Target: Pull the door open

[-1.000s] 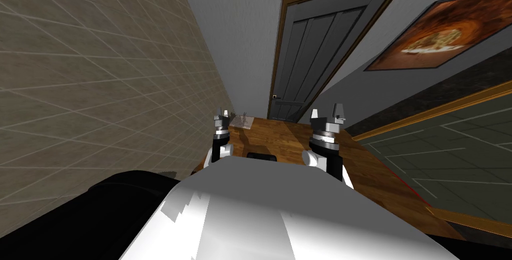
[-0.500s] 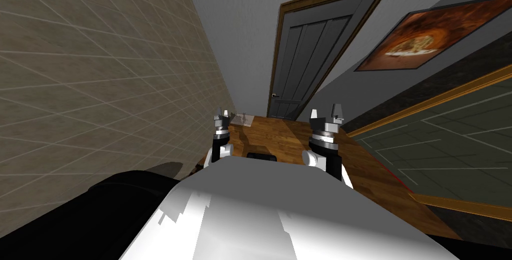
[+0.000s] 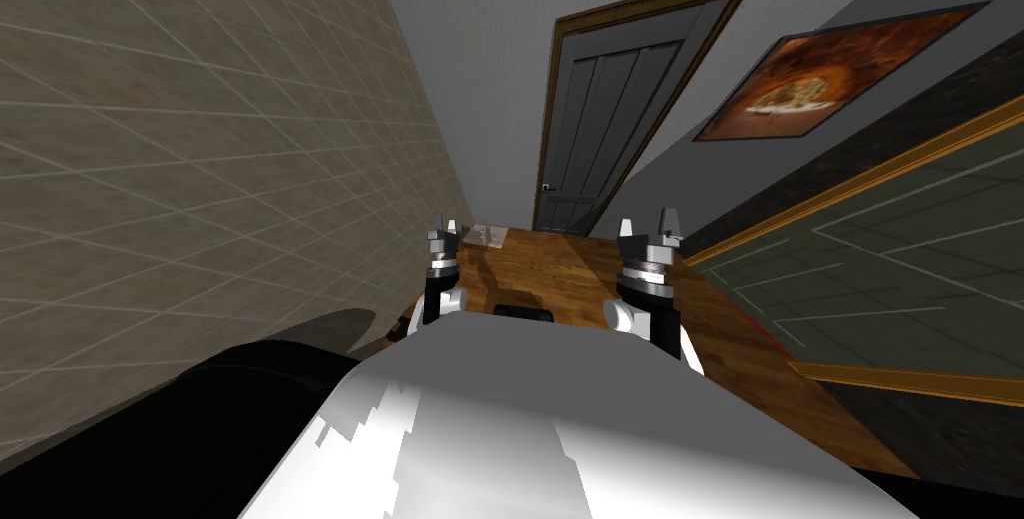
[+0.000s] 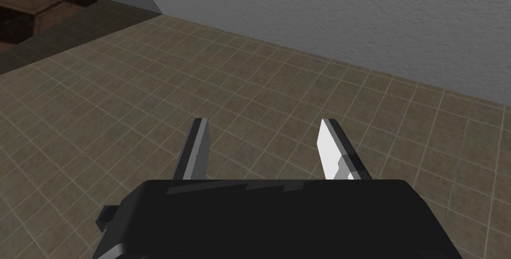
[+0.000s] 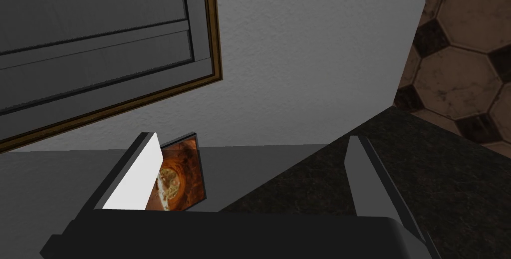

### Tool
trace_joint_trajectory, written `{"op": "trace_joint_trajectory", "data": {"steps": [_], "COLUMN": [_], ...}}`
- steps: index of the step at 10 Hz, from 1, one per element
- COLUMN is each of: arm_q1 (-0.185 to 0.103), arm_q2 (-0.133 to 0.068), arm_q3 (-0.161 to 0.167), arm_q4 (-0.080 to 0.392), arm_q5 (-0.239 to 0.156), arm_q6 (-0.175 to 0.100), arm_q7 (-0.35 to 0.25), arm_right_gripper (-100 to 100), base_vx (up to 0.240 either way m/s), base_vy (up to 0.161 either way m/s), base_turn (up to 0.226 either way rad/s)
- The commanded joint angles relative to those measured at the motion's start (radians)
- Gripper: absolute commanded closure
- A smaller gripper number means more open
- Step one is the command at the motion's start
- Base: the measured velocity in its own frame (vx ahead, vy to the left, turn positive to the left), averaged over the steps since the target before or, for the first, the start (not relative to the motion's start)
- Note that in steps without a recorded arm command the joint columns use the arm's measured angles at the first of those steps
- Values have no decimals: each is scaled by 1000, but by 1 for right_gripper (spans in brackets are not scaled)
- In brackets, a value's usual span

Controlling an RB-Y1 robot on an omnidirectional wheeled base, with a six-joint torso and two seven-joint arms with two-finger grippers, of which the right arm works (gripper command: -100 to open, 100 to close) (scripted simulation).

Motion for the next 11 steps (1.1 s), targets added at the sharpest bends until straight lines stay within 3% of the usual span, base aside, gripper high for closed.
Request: {"op": "trace_joint_trajectory", "data": {"steps": [1, 7, 11], "arm_q1": [-3, -20, -44], "arm_q2": [-5, -21, -38], "arm_q3": [-1, -4, -7], "arm_q4": [12, 53, 115], "arm_q5": [0, 3, 7], "arm_q6": [-4, -12, -25], "arm_q7": [0, 2, 5], "arm_right_gripper": [-100, -100, -100], "base_vx": [-221, -210, -187], "base_vy": [-46, -54, -111], "base_turn": [-21, -23, -86]}}
